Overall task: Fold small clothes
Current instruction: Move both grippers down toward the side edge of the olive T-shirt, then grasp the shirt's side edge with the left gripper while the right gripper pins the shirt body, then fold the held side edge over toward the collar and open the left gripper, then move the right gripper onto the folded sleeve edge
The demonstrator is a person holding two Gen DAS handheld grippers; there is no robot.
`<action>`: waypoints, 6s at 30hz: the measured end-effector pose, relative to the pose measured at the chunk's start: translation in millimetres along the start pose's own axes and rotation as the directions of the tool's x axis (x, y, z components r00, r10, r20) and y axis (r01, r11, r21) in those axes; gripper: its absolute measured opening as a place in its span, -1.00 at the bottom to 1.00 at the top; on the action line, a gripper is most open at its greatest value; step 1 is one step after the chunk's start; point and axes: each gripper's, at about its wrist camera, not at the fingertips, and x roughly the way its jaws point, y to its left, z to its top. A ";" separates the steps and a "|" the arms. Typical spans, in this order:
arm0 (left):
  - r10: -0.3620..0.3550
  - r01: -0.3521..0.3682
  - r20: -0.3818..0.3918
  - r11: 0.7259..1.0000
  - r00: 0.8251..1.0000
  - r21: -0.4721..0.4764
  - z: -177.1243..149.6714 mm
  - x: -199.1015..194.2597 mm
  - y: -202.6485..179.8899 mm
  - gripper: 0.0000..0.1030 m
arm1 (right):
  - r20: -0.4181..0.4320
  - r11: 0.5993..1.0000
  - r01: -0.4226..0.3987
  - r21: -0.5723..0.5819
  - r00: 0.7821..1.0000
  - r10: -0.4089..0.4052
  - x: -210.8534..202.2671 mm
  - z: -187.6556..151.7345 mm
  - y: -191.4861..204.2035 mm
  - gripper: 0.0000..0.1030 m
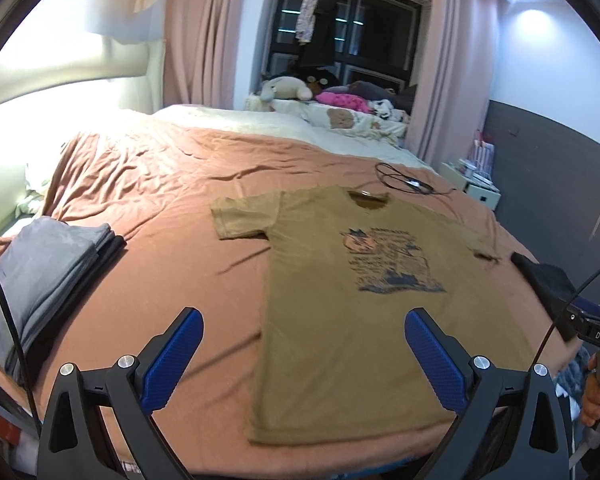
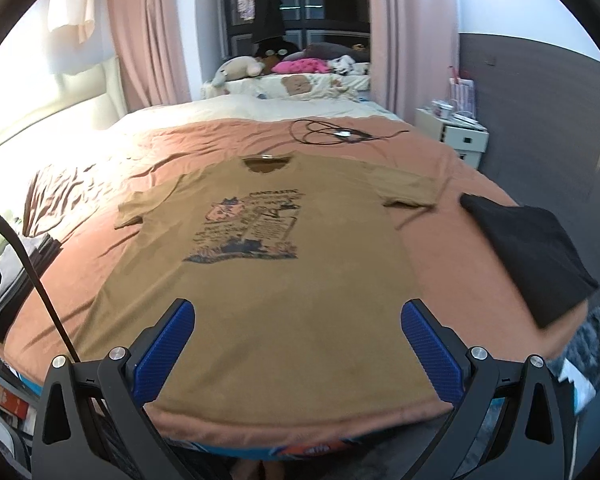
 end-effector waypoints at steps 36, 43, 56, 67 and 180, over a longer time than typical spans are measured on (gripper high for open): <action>0.129 -0.134 -0.183 0.991 0.974 -0.010 144.1 215.1 111.7 0.43 | -0.110 0.964 -0.219 -0.150 0.973 0.204 243.7 136.0 55.8 0.63; 0.165 -0.154 -0.239 0.986 0.957 0.063 155.9 267.6 121.5 0.34 | -0.131 0.955 -0.268 -0.130 0.959 0.251 293.5 152.0 70.9 0.50; 0.194 -0.174 -0.340 0.981 0.920 0.089 151.5 359.3 145.5 0.20 | -0.241 0.934 -0.356 -0.013 0.908 0.343 400.7 171.5 103.9 -0.13; 0.172 -0.174 -0.381 0.984 0.908 0.031 146.2 415.9 166.9 0.15 | -0.313 0.904 -0.420 0.077 0.851 0.422 469.8 173.3 135.9 -0.32; -0.043 0.000 -0.495 0.996 0.868 -0.087 155.2 461.6 101.5 -0.74 | -0.432 0.968 -0.231 0.102 0.866 0.252 540.7 209.7 139.2 -0.22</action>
